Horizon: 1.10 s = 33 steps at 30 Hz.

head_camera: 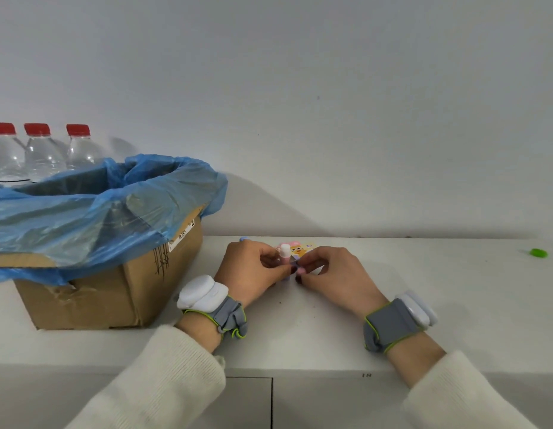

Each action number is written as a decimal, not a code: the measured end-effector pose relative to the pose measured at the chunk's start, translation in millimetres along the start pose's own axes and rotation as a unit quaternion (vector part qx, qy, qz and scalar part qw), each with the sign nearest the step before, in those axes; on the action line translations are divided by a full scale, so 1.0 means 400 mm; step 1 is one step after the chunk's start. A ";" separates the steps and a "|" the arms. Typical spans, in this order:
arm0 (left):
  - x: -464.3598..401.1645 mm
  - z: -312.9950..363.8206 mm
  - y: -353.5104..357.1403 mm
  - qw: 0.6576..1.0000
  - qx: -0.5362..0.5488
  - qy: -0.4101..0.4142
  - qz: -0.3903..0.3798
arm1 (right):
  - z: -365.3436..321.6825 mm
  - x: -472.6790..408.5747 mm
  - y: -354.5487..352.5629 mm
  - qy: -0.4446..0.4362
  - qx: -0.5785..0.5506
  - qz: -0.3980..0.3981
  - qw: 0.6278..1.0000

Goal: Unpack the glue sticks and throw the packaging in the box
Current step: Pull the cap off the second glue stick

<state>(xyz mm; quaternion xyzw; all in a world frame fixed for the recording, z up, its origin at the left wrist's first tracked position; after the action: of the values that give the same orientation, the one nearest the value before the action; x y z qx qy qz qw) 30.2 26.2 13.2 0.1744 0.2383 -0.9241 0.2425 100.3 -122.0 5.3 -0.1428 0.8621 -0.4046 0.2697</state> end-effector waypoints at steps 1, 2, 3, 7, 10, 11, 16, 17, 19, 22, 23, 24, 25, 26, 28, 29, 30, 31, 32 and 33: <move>0.002 0.008 -0.007 1.000 -0.001 0.005 0.023 | 0.000 0.001 -0.001 0.003 0.003 0.002 1.000; 0.005 0.019 -0.017 0.999 -0.001 0.013 0.051 | 0.000 0.001 -0.003 0.005 0.007 0.005 1.000; 0.008 0.032 -0.029 0.996 -0.003 0.029 0.085 | 0.000 0.001 -0.004 0.008 0.009 0.008 1.000; 0.016 0.067 -0.075 0.968 0.009 0.145 0.204 | -0.005 0.002 -0.009 0.018 0.008 0.013 1.000; 0.003 0.035 -0.077 0.972 -0.070 0.095 0.204 | -0.009 0.004 -0.013 0.022 -0.003 0.013 1.000; -0.002 0.017 -0.073 0.974 -0.114 0.049 0.188 | -0.009 0.004 -0.014 0.026 -0.009 0.012 1.000; -0.012 -0.041 -0.064 0.952 -0.274 -0.110 0.086 | -0.009 0.002 -0.017 0.060 -0.057 0.001 0.997; -0.016 -0.044 -0.064 0.950 -0.282 -0.108 0.074 | -0.009 0.002 -0.017 0.063 -0.065 0.002 0.996; -0.022 -0.048 -0.063 0.952 -0.283 -0.098 0.063 | -0.010 0.004 -0.019 0.064 -0.077 0.008 0.995; -0.025 -0.049 -0.063 0.955 -0.280 -0.067 0.070 | -0.009 0.006 -0.023 0.065 -0.093 0.018 0.993; -0.025 -0.047 -0.064 0.960 -0.261 -0.054 0.082 | -0.009 0.006 -0.025 0.064 -0.098 0.022 0.993; -0.024 -0.044 -0.067 0.967 -0.234 -0.040 0.095 | -0.009 0.006 -0.026 0.064 -0.102 0.027 0.992; -0.023 -0.040 -0.068 0.973 -0.204 -0.022 0.110 | -0.008 0.006 -0.027 0.064 -0.104 0.032 0.992; -0.022 -0.033 -0.070 0.977 -0.173 0.000 0.124 | -0.008 0.005 -0.028 0.063 -0.106 0.037 0.992; -0.017 -0.012 -0.069 0.980 -0.117 0.049 0.152 | -0.011 0.007 -0.030 0.062 -0.107 0.047 0.991; -0.014 0.000 -0.068 0.979 -0.099 0.071 0.165 | -0.012 0.007 -0.032 0.059 -0.107 0.054 0.991; -0.010 0.012 -0.068 0.976 -0.087 0.088 0.178 | -0.015 0.008 -0.033 0.056 -0.108 0.062 0.991; -0.007 0.021 -0.068 0.974 -0.073 0.101 0.188 | -0.018 0.009 -0.035 0.050 -0.110 0.070 0.990; -0.004 0.029 -0.068 0.973 -0.055 0.113 0.196 | -0.022 0.010 -0.036 0.044 -0.115 0.079 0.989; -0.002 0.036 -0.068 0.971 -0.033 0.127 0.198 | -0.025 0.012 -0.039 0.035 -0.126 0.088 0.987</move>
<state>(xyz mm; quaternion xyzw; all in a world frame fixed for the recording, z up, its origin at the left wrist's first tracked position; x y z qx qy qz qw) 13.6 39.9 35.2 0.3258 0.2577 -0.8197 0.3943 90.8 -127.7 21.0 -0.0849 0.9244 -0.2720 0.2536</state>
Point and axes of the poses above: each hand's wrist, its own x-axis away from the middle knuckle, its own y-axis out of the palm, z = x × y, the point moved 4 cm from there along -x, towards the middle knuckle, and after that the axes turned 13 degrees about x, right-handed, at the moved point
